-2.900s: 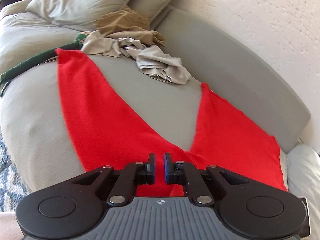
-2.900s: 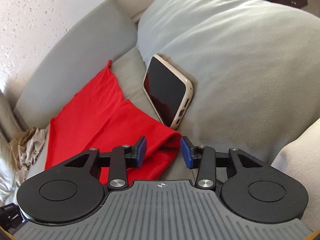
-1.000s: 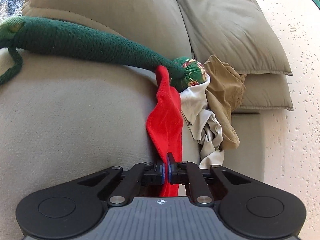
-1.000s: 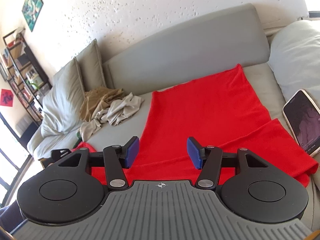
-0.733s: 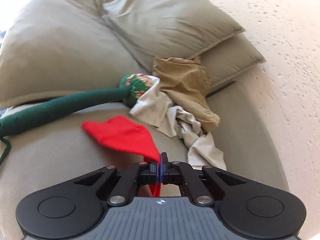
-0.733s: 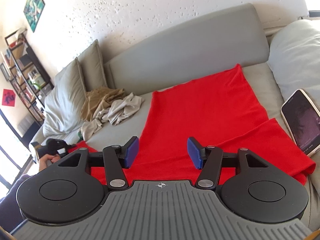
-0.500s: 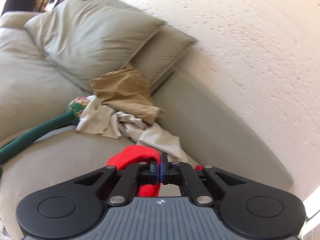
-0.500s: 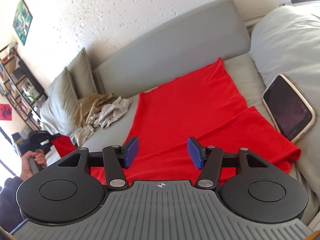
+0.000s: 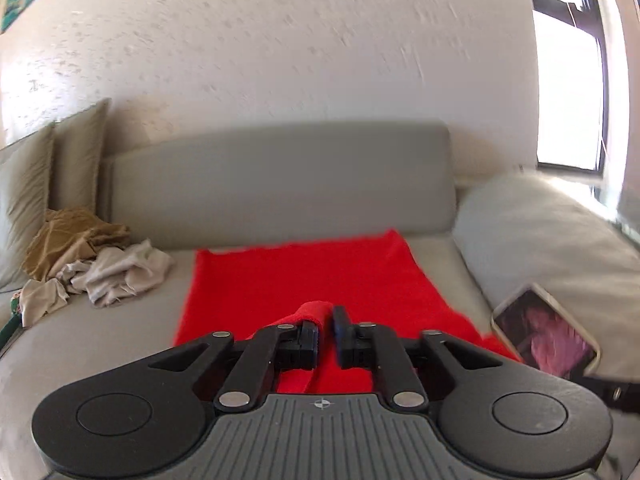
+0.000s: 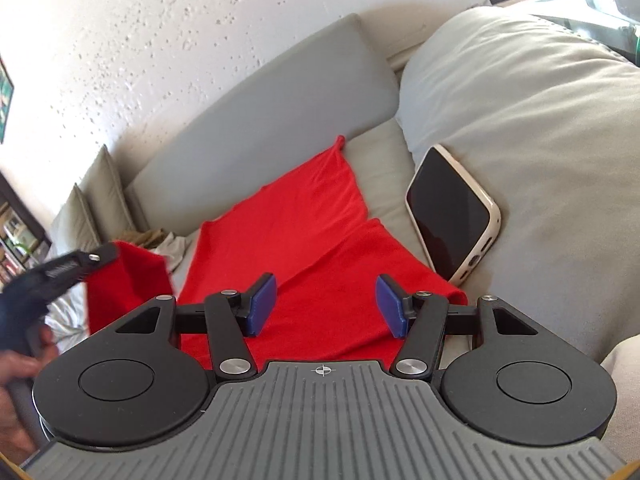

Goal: Fold clothes

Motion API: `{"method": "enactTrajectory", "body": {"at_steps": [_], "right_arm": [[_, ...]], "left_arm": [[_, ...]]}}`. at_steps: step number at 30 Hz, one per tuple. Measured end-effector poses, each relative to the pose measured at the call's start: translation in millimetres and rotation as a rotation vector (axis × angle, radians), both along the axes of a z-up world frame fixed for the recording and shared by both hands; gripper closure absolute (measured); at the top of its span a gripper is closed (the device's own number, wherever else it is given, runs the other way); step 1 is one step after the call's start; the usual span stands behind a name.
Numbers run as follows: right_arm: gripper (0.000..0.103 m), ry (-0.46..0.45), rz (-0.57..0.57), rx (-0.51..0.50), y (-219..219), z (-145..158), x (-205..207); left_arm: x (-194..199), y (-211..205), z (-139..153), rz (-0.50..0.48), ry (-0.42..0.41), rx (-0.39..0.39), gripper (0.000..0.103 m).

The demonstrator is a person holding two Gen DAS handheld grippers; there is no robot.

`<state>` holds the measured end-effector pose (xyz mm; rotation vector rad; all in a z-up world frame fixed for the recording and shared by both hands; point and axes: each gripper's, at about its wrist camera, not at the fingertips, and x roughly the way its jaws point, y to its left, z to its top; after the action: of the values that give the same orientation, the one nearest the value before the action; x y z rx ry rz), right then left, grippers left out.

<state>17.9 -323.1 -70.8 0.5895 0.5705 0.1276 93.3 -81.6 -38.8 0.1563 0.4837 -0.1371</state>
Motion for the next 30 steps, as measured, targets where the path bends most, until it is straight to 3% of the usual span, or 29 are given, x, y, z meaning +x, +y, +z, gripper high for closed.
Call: {"method": "enactTrajectory", "body": {"at_steps": [2,4,7,9,12,14,17,19,20,22,24,26,28,30], "right_arm": [[0.042,0.018,-0.010,0.047,-6.7,-4.0,-0.1],[0.041,0.039,-0.021,0.090,-13.6,-8.0,-0.2],[0.038,0.054,-0.021,0.130,-19.9,-11.5,-2.1],[0.036,0.053,-0.014,0.132,-19.9,-11.3,-1.8],[0.036,0.045,0.004,0.102,-14.0,-8.5,0.1],[0.036,0.032,0.016,0.076,-8.9,-4.5,0.0],[0.035,0.024,0.055,0.024,5.3,2.1,4.1],[0.035,0.022,0.085,-0.015,16.1,6.3,8.0],[0.035,0.022,0.102,-0.038,22.5,8.4,9.5],[0.036,0.026,0.142,-0.102,39.1,12.1,11.2],[0.036,0.028,0.178,-0.163,55.0,15.7,12.4],[0.036,0.023,0.191,-0.203,66.4,19.0,12.2],[0.036,0.036,0.216,-0.230,76.8,21.7,19.4],[0.041,0.046,0.247,-0.269,89.8,25.6,27.7]], "left_arm": [[8.8,-33.8,-37.5,-0.042,0.144,0.133,0.065],[5.3,-48.7,-63.7,-0.067,0.241,0.246,0.058],[-19.9,-47.8,-62.8,-0.111,0.210,0.319,0.050],[-36.6,-40.4,-49.5,-0.155,0.211,0.334,0.037],[-58.1,-16.9,-15.0,-0.185,0.290,0.226,0.028],[-73.2,4.1,10.0,-0.237,0.369,0.100,0.024],[-85.2,39.8,25.6,-0.278,0.439,-0.048,0.018],[-79.1,63.1,19.5,-0.211,0.444,-0.079,0.020],[-71.7,76.1,14.3,-0.172,0.441,-0.108,0.027],[-55.0,105.8,1.6,-0.072,0.446,-0.215,0.044],[-40.0,132.1,-14.1,0.007,0.440,-0.343,0.072],[-24.6,155.3,-32.1,0.075,0.427,-0.472,0.080],[-16.0,159.5,-45.6,0.082,0.395,-0.494,0.086],[-10.3,161.0,-56.0,0.089,0.413,-0.506,0.086]]}}
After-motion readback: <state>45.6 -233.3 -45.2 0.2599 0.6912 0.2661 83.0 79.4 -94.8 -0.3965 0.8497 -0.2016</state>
